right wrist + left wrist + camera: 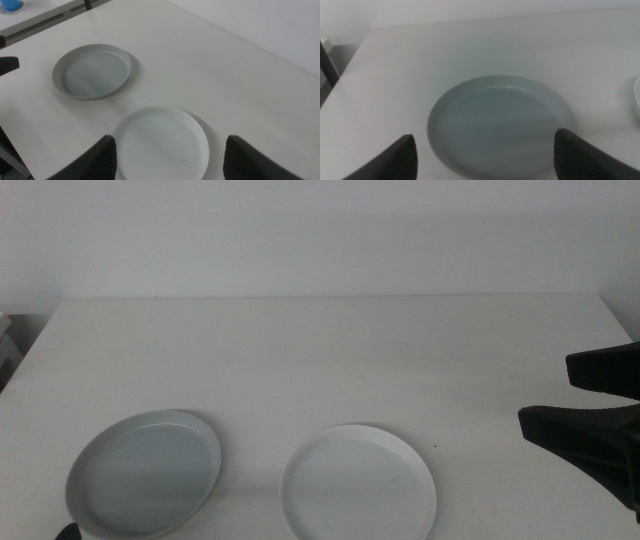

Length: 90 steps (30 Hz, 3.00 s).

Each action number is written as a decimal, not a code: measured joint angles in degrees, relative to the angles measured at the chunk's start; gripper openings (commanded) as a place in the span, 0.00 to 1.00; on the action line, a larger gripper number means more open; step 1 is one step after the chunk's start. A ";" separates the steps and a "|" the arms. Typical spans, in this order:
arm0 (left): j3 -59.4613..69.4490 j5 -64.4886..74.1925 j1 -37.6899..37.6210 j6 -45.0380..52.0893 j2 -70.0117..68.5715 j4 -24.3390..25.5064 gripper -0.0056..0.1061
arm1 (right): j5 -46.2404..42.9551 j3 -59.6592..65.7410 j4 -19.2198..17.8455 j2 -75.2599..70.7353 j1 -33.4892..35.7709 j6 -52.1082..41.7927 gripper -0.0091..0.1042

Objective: Stack the three bowls on top of each other.

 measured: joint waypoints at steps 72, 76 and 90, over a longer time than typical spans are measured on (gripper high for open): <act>-58.81 24.97 17.68 11.93 104.32 -6.19 0.23 | 0.15 0.00 0.00 -0.05 0.00 0.00 0.56; -59.26 27.22 17.62 10.27 103.82 -7.45 0.05 | 0.15 0.00 0.00 -0.05 0.00 0.00 0.56; -68.18 37.15 -7.05 -0.42 89.55 -12.81 0.05 | 0.21 0.00 0.00 -0.05 0.00 0.00 0.56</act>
